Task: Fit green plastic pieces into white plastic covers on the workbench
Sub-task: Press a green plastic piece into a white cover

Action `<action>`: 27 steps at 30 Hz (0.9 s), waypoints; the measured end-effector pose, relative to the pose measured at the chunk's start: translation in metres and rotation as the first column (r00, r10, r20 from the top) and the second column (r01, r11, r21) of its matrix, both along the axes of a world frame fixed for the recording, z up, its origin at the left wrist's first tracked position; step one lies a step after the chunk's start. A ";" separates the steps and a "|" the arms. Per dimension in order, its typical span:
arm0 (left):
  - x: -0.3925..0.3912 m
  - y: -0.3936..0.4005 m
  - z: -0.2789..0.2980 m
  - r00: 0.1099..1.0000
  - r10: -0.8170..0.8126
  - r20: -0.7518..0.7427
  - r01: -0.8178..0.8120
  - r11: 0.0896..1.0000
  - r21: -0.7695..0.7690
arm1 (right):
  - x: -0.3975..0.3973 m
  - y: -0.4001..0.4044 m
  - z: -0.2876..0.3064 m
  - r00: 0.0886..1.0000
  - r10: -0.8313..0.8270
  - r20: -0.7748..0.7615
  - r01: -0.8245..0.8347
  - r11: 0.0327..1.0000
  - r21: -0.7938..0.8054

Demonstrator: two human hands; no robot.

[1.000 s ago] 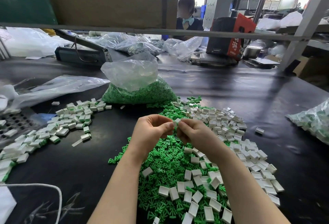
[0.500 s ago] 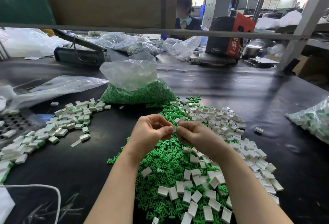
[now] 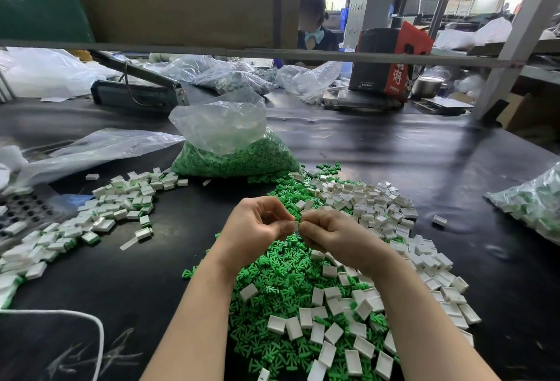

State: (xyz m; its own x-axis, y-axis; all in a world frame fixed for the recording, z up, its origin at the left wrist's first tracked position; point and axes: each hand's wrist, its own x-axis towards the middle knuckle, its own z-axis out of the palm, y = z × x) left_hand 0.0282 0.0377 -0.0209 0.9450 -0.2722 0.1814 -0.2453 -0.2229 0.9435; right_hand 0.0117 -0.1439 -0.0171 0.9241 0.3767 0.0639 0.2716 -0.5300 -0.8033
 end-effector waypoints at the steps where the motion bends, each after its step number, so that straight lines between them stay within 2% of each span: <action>1: 0.000 0.000 0.000 1.000 -0.002 0.009 0.002 1.000 0.008 | 0.000 0.000 0.000 1.000 0.000 0.006 0.000 1.000 -0.008; 6: 0.000 0.000 -0.001 1.000 0.000 0.023 0.000 1.000 0.000 | -0.001 -0.001 -0.001 1.000 -0.002 -0.007 0.002 1.000 0.014; 9: -0.001 0.002 -0.001 1.000 -0.004 -0.026 0.002 0.996 -0.084 | -0.001 0.001 -0.001 1.000 -0.002 -0.026 0.004 0.996 0.085; 12: 0.000 0.004 -0.001 0.996 -0.039 -0.078 0.031 0.995 -0.096 | 0.000 0.004 0.000 0.999 0.004 -0.037 0.002 0.990 0.138; 18: -0.002 0.003 0.000 0.975 -0.161 -0.154 0.168 0.985 0.032 | 0.003 0.004 -0.004 0.994 0.012 -0.108 0.007 0.985 0.174; 22: -0.001 -0.001 -0.001 0.988 -0.117 -0.096 0.132 0.977 0.168 | 0.004 0.004 -0.005 0.994 0.008 -0.105 0.005 0.992 0.126; 27: 0.000 -0.001 -0.002 0.995 -0.082 -0.060 0.095 0.965 0.246 | 0.001 0.005 -0.003 0.997 0.010 -0.082 -0.006 0.999 0.039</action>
State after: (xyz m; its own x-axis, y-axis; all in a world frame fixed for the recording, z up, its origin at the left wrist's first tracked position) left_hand 0.0281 0.0369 -0.0232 0.9211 -0.3859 0.0518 -0.2297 -0.4312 0.8726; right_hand 0.0130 -0.1387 -0.0199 0.9238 0.3828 0.0026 0.2079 -0.4960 -0.8430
